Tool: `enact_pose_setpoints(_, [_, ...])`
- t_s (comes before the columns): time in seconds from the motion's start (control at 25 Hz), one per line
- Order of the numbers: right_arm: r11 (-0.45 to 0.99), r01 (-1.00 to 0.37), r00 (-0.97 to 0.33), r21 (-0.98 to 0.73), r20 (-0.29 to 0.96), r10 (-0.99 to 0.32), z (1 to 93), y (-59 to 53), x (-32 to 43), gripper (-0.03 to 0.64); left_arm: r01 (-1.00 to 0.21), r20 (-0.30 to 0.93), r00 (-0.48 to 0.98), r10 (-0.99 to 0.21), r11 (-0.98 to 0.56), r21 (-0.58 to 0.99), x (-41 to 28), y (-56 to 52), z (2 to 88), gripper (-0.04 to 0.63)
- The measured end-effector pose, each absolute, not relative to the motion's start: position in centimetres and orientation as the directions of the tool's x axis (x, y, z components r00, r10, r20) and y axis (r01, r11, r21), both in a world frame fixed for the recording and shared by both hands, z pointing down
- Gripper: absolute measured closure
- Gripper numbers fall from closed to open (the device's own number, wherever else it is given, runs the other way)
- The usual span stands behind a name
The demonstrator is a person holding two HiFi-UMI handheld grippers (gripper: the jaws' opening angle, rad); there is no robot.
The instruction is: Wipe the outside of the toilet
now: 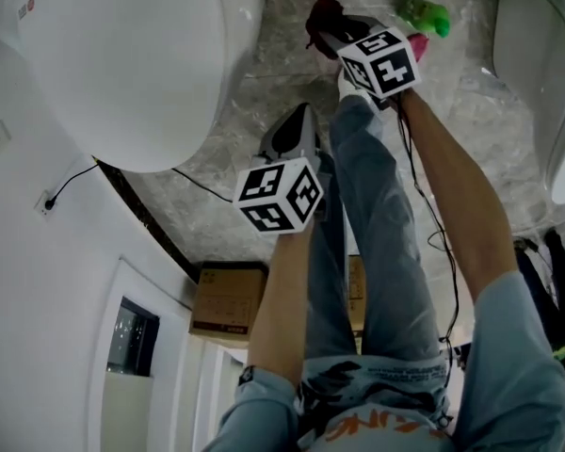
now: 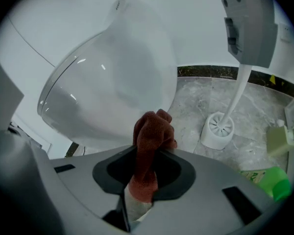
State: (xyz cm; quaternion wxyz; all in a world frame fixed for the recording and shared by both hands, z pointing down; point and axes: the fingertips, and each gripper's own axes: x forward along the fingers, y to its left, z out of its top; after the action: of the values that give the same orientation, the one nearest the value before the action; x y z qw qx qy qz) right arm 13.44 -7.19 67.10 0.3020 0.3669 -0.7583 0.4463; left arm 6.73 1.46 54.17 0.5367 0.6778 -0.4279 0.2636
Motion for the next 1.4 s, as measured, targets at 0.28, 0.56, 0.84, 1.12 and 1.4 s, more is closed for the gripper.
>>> enact_pose_setpoints(0.28, [0.301, -0.838, -0.537, -0.454, 0.783, -0.314, 69.5, -13.1, 13.8, 0.529, -0.866, 0.819, 0.479, -0.314, -0.021, 0.499, 7.2, -1.3, 55.5, 0.592])
enact_pose_setpoints(0.56, [0.301, -0.834, -0.546, -0.463, 0.774, -0.321, 71.3, -17.5, 11.6, 0.529, -0.87, 0.822, 0.464, -0.33, 0.006, 0.493, 5.9, -2.6, 56.4, 0.593])
enact_pose_setpoints(0.84, [0.326, -0.83, -0.55, -0.452, 0.759, -0.348, 70.6, -19.4, 9.8, 0.529, -0.869, 0.824, 0.45, -0.343, 0.041, 0.492, 4.5, -1.9, 56.4, 0.594])
enact_pose_setpoints(1.12, [0.373, -0.818, -0.56, -0.438, 0.754, -0.344, 70.9, -18.3, 7.9, 0.529, -0.869, 0.822, 0.445, -0.356, 0.048, 0.492, 2.9, -0.8, 57.2, 0.594])
enact_pose_setpoints(1.4, [0.36, -0.81, -0.573, -0.463, 0.755, -0.317, 71.2, -14.2, 6.0, 0.531, -0.863, 0.814, 0.454, -0.362, 0.047, 0.503, 2.1, 1.3, 57.0, 0.594])
